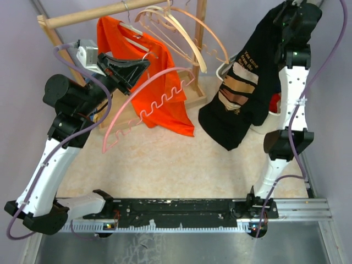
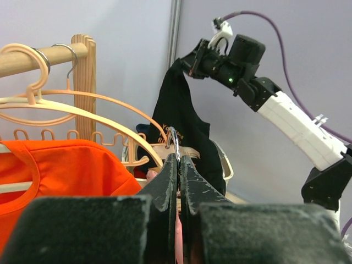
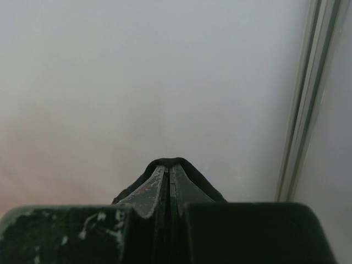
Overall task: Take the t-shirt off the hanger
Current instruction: Place the T-shirt in the bin.
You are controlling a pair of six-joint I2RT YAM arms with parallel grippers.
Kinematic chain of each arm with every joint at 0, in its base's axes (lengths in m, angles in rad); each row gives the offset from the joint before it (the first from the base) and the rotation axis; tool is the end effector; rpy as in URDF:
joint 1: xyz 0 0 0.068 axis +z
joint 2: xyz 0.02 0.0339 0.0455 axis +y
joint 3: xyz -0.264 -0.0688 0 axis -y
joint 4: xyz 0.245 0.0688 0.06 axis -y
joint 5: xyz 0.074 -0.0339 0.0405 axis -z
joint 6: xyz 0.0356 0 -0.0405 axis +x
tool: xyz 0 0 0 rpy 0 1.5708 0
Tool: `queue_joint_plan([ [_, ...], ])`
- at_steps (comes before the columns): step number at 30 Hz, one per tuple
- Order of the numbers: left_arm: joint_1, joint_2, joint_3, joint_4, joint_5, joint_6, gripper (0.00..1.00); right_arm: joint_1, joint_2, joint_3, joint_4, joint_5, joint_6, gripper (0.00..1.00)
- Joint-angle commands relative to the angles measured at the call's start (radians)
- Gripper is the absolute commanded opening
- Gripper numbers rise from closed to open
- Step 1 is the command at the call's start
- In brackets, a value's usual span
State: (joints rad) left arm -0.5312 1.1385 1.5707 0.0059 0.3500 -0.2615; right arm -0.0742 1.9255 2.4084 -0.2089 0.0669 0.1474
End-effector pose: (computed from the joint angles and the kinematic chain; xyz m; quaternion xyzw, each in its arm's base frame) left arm 0.1697 -0.1139 0.5559 0.2166 0.5038 -0.4070 0.7305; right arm 0.4050 -0.0325 0.5576 0.0932 0.5969 0.0090 0.7968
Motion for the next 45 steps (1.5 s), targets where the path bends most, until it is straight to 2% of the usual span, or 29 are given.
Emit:
queue_joint_plan([
  [1, 0.000, 0.001, -0.005, 0.104, 0.011, 0.002, 0.00, -0.030, 0.051, 0.035, -0.033, -0.050, 0.025, 0.00],
  [7, 0.000, 0.022, -0.014, 0.140, 0.020, -0.002, 0.00, -0.039, 0.013, -0.227, -0.106, -0.058, 0.031, 0.00],
  [8, -0.001, 0.030, -0.009, 0.141, 0.018, 0.002, 0.00, -0.039, -0.013, -0.292, -0.110, -0.061, 0.039, 0.07],
  [9, 0.000, 0.038, -0.002, 0.135, 0.011, 0.008, 0.00, -0.039, -0.049, -0.362, -0.105, -0.068, 0.047, 0.21],
  [10, 0.000, 0.047, 0.004, 0.135, 0.007, 0.013, 0.00, -0.040, -0.088, -0.435, -0.094, -0.075, 0.052, 0.28],
  [16, 0.000, 0.071, -0.008, 0.157, -0.016, 0.025, 0.00, -0.019, -0.383, -0.817, 0.004, -0.083, 0.079, 0.39],
  [20, 0.000, 0.052, -0.044, 0.185, -0.037, 0.030, 0.00, 0.071, -0.527, -0.926, -0.037, -0.021, 0.024, 0.49],
  [28, 0.000, 0.022, -0.092, 0.197, -0.073, 0.028, 0.00, 0.312, -0.717, -1.105, -0.091, 0.086, 0.008, 0.55],
  [35, -0.001, -0.014, -0.108, 0.184, -0.159, 0.040, 0.00, 0.473, -0.767, -1.263, -0.136, 0.197, 0.081, 0.58],
  [41, 0.000, -0.030, -0.120, 0.179, -0.167, 0.041, 0.00, 0.580, -0.640, -1.333, -0.181, 0.291, 0.112, 0.65],
  [45, 0.000, -0.041, -0.136, 0.177, -0.179, 0.047, 0.00, 0.586, -0.568, -1.382, -0.111, 0.271, 0.140, 0.67],
])
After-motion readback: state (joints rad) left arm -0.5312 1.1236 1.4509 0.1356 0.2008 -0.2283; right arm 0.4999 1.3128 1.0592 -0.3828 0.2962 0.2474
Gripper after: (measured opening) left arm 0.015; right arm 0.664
